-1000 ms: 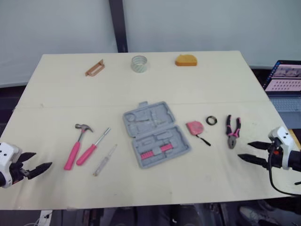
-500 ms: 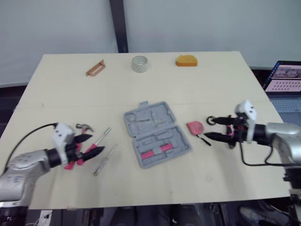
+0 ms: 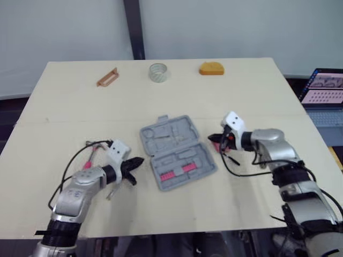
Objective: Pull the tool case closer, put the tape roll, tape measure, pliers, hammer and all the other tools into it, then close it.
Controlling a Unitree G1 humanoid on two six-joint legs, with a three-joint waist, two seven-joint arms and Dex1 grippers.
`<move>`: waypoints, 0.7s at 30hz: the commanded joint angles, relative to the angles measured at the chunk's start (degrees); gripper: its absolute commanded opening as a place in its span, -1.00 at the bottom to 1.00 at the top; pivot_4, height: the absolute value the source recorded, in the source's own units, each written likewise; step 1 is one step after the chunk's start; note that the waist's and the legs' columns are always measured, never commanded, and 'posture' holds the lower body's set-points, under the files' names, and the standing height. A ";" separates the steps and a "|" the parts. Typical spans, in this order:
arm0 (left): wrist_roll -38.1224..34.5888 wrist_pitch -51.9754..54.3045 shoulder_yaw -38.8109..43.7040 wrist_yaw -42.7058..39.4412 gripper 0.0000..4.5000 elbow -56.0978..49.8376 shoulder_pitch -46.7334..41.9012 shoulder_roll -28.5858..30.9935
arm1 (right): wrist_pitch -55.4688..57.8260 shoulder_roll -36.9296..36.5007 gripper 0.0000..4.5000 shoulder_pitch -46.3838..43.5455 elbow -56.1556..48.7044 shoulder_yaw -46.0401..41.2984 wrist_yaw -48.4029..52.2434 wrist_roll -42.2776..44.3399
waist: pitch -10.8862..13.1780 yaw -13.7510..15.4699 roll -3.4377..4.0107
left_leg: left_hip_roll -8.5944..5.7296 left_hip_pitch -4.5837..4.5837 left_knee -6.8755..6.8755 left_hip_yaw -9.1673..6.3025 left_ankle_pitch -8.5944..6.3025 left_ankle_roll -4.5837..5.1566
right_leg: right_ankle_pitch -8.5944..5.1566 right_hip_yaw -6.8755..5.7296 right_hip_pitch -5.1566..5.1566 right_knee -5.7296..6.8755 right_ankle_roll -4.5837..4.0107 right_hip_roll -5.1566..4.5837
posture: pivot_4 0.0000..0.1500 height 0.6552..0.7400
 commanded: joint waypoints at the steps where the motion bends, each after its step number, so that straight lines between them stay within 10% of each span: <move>1: 1.20 -0.05 -1.15 0.54 -0.94 1.23 -1.17 -0.78 | -1.56 0.84 -1.00 -1.65 2.10 0.12 -0.51 -1.49 | 0.00 -0.04 0.00 | 0.00 -0.01 0.00 0.00 0.00 0.00 | 0.00 0.00 0.00 -0.01 0.00 0.00 | 1.00 1.00; 21: 5.15 -3.35 -5.04 -1.76 -0.94 11.07 -7.16 -4.74 | 0.39 5.72 -1.00 -0.40 -1.40 1.69 3.47 -3.44 | 0.00 -1.20 0.01 | 0.00 0.00 -0.03 -0.02 0.00 0.00 | 0.00 -0.01 0.00 0.02 0.00 0.01 | 1.00 1.00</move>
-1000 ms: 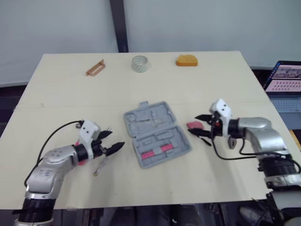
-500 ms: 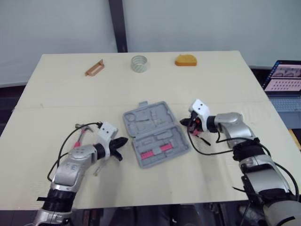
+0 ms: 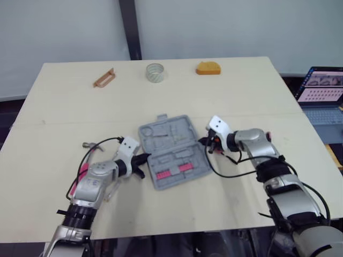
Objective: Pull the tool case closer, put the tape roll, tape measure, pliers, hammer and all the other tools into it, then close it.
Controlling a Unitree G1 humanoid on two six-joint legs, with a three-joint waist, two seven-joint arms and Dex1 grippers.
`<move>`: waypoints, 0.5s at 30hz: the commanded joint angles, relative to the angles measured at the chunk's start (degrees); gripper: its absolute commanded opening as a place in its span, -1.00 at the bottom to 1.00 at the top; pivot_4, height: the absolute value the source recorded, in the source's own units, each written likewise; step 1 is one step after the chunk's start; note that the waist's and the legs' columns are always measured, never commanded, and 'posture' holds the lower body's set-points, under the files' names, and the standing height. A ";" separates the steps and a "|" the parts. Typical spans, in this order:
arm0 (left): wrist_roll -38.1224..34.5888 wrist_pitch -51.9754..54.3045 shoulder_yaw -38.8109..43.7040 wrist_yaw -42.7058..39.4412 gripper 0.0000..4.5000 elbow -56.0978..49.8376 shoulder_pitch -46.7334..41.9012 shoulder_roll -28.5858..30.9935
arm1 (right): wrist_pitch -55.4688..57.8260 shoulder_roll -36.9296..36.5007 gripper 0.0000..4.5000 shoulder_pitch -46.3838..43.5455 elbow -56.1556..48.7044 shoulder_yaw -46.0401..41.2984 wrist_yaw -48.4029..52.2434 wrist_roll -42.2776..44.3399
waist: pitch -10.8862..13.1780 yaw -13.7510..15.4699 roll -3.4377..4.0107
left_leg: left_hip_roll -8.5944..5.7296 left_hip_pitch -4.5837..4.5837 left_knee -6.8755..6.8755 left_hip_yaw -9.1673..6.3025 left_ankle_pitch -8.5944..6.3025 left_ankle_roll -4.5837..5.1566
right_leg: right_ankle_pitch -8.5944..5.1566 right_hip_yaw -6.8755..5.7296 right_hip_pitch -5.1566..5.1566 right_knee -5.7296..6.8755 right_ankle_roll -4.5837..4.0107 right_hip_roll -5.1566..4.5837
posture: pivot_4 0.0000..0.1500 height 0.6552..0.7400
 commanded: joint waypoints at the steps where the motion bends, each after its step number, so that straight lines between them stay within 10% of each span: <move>1: 0.21 -0.05 -1.47 -1.54 -0.94 -0.99 0.02 -0.24 | 0.97 0.79 -1.00 1.48 -5.44 0.11 2.89 2.02 | 0.00 -0.02 0.00 | 0.00 0.00 0.00 0.00 0.00 0.00 | 0.00 0.00 0.00 0.01 0.00 0.00 | 1.00 1.00; 15: 0.73 2.45 -5.57 -9.54 -0.94 -12.29 8.01 7.71 | 15.27 -3.83 -1.00 18.19 -33.32 -0.09 5.90 7.67 | -0.02 0.15 0.03 | 0.00 0.02 -0.05 -0.01 0.00 0.00 | 0.00 0.01 0.00 -0.02 0.00 0.00 | 1.00 1.00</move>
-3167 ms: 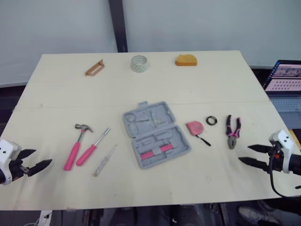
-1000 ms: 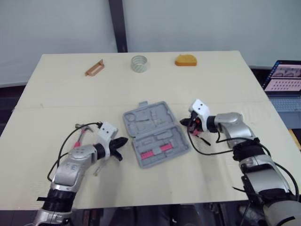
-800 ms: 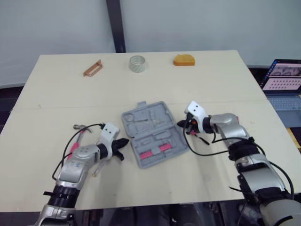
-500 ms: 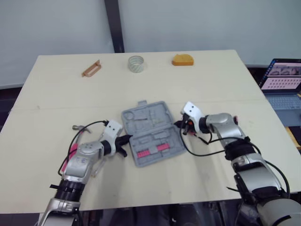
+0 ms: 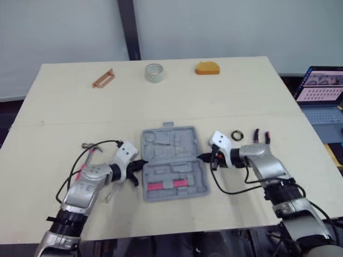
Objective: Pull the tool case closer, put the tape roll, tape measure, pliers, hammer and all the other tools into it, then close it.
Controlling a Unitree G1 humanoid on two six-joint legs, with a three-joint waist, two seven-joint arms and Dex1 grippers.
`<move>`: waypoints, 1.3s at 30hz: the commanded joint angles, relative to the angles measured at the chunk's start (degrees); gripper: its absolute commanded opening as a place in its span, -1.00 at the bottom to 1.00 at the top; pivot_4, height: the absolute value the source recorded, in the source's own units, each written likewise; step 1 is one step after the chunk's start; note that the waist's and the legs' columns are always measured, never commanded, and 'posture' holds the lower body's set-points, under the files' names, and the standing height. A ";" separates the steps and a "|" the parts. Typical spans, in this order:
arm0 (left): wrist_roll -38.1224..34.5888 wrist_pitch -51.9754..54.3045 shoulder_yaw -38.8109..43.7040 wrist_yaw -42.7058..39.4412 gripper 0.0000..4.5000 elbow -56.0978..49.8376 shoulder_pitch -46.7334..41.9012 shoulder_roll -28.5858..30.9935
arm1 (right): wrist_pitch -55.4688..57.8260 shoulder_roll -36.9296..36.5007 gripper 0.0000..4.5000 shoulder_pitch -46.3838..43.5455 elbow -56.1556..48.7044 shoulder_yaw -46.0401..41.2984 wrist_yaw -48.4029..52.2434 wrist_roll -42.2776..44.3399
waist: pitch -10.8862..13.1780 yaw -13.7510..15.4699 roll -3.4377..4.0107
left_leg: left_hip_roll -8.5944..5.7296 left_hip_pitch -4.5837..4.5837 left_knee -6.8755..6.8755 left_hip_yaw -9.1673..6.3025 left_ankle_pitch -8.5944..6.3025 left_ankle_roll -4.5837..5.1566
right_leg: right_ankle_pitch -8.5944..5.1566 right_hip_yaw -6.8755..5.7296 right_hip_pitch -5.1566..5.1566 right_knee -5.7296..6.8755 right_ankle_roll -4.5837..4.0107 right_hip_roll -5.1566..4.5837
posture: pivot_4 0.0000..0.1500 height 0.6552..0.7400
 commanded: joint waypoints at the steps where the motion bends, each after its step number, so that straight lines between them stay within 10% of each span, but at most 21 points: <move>1: -1.31 2.21 -3.01 -3.36 -0.94 -4.77 2.75 0.90 | 3.05 -0.24 -1.00 2.61 -8.59 0.01 1.10 3.66 | 0.00 0.07 0.00 | 0.00 -0.01 0.01 0.00 0.00 0.00 | 0.00 0.00 0.00 0.00 0.00 0.00 | 1.00 1.00; 39: -3.37 9.79 -4.39 -6.77 -0.94 -20.19 17.79 8.36 | 16.82 -7.74 -1.00 19.43 -30.11 2.41 -1.46 11.70 | -0.01 1.67 0.01 | 0.00 0.02 0.08 0.05 -0.04 -0.01 | 0.00 0.07 0.03 -0.03 0.00 0.00 | 1.00 1.00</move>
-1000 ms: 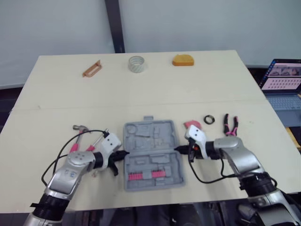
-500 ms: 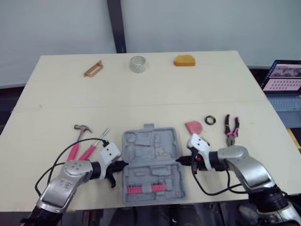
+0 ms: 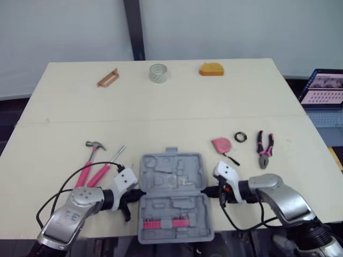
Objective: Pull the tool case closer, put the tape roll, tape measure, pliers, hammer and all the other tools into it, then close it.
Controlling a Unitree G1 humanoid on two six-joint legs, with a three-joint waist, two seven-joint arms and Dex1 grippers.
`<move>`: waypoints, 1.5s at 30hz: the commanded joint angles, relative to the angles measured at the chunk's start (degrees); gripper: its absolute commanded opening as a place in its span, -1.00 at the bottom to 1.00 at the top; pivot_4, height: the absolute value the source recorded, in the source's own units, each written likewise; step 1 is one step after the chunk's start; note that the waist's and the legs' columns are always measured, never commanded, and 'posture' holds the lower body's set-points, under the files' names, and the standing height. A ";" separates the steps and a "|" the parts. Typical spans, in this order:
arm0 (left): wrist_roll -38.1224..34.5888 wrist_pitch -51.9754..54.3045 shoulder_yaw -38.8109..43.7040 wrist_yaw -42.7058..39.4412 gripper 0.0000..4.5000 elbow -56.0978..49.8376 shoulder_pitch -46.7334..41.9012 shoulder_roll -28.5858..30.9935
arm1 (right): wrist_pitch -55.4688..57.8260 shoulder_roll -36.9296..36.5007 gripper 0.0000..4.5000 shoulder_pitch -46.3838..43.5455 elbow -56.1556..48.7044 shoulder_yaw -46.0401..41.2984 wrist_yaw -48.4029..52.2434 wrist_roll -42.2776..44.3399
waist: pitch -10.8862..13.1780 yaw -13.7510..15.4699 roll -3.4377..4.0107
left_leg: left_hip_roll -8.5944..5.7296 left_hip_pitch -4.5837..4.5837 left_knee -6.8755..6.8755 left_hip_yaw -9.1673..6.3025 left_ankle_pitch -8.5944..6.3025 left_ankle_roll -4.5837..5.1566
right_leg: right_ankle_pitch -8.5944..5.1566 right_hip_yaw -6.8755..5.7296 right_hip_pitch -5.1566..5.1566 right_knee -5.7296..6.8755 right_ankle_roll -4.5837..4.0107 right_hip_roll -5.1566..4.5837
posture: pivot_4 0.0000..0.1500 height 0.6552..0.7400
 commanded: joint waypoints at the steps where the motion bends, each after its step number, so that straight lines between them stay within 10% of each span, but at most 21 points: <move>1: -1.36 1.33 -3.31 -1.78 -0.94 -1.60 2.42 0.56 | -0.28 -0.15 -1.00 0.60 -3.78 0.98 0.47 2.47 | 0.00 0.00 0.00 | 0.00 0.00 0.00 0.00 0.00 0.00 | 0.00 0.00 0.00 0.00 0.00 0.00 | 1.00 1.00; 45: -1.61 0.68 -2.30 -1.06 -0.94 -1.25 4.26 2.43 | -0.40 -2.98 -1.00 2.22 -3.40 0.80 -0.01 3.87 | -0.01 0.87 0.00 | 0.00 0.01 0.01 0.02 -0.01 0.01 | 0.00 0.01 0.02 -0.03 0.00 0.00 | 1.00 1.00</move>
